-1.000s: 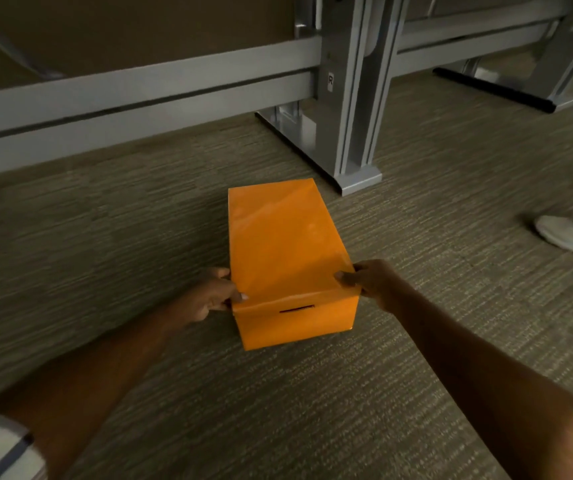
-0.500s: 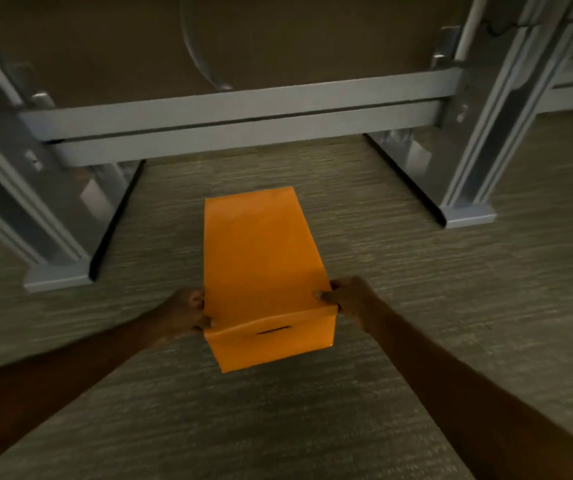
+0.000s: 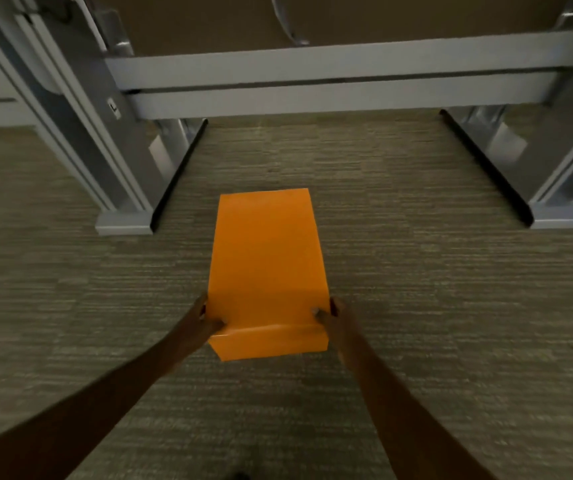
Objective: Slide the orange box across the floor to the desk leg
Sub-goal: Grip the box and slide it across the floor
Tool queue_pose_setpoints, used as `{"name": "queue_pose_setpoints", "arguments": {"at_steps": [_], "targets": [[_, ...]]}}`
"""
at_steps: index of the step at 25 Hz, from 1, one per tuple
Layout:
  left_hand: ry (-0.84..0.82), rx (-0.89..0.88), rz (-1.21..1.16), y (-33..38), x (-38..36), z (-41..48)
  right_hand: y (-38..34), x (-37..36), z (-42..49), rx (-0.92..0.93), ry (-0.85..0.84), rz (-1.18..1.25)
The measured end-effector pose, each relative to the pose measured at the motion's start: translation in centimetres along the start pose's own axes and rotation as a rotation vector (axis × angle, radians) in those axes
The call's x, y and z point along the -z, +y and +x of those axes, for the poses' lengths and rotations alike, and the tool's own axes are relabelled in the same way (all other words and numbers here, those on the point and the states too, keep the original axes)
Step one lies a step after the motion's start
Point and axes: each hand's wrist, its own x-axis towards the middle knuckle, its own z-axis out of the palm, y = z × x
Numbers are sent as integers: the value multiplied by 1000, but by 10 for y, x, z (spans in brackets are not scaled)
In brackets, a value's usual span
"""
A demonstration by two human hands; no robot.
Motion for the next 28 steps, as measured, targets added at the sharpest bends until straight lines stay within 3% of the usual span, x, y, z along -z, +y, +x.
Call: {"name": "queue_pose_setpoints", "arguments": {"at_steps": [12,18,28], "targets": [[-94,18,-136,11,-7,-20,4,9,5,-74,-159,129],[-133,-101,-158,-10,3,-9,-1,13,-2,-46,-257,271],[-71,-205,-110,-23,38,33,-10,-24,0,-16,-129,337]]}}
